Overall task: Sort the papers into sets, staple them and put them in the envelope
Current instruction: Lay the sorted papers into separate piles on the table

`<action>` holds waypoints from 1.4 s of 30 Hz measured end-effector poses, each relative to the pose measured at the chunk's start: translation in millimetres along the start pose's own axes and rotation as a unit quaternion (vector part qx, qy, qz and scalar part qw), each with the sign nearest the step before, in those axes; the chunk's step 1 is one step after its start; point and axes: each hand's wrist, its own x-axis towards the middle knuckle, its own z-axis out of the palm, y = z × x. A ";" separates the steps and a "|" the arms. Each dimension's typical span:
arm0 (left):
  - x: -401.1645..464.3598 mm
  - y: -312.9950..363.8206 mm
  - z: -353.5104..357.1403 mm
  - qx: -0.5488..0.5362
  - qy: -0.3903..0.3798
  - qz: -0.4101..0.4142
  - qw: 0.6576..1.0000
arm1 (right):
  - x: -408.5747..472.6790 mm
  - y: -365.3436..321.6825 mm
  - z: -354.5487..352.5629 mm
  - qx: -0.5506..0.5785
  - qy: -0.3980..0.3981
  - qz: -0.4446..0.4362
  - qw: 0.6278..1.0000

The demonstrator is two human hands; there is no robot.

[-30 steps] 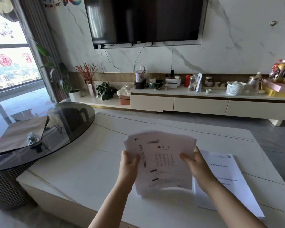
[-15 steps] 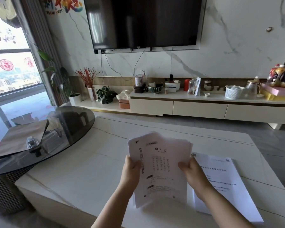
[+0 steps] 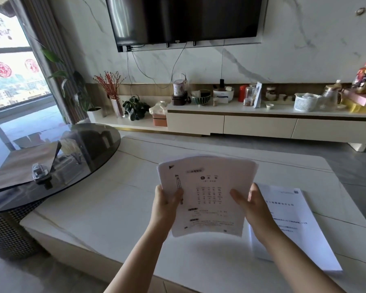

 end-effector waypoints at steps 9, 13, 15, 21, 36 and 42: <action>4.9 27.1 12.7 -0.067 -0.021 0.003 0.998 | 11.3 -39.6 10.9 -0.014 0.050 -0.070 0.996; 15.0 33.8 20.9 -0.025 -0.004 0.001 1.000 | 20.0 -57.8 18.5 0.031 0.096 0.001 0.995; 19.1 30.1 19.9 0.002 0.006 0.006 1.000 | 24.4 -64.4 16.2 0.049 0.141 0.024 0.989; 18.8 18.8 14.1 -0.018 -0.006 0.012 1.000 | 40.9 -64.4 14.3 -0.025 0.165 -0.015 0.986; 30.7 31.1 16.3 -0.087 0.038 -0.005 0.995 | 31.0 9.6 0.9 -0.006 0.000 -0.027 1.000; 46.5 49.5 24.8 -0.082 0.086 -0.063 0.991 | 33.2 12.4 -1.1 -0.010 -0.020 -0.006 1.000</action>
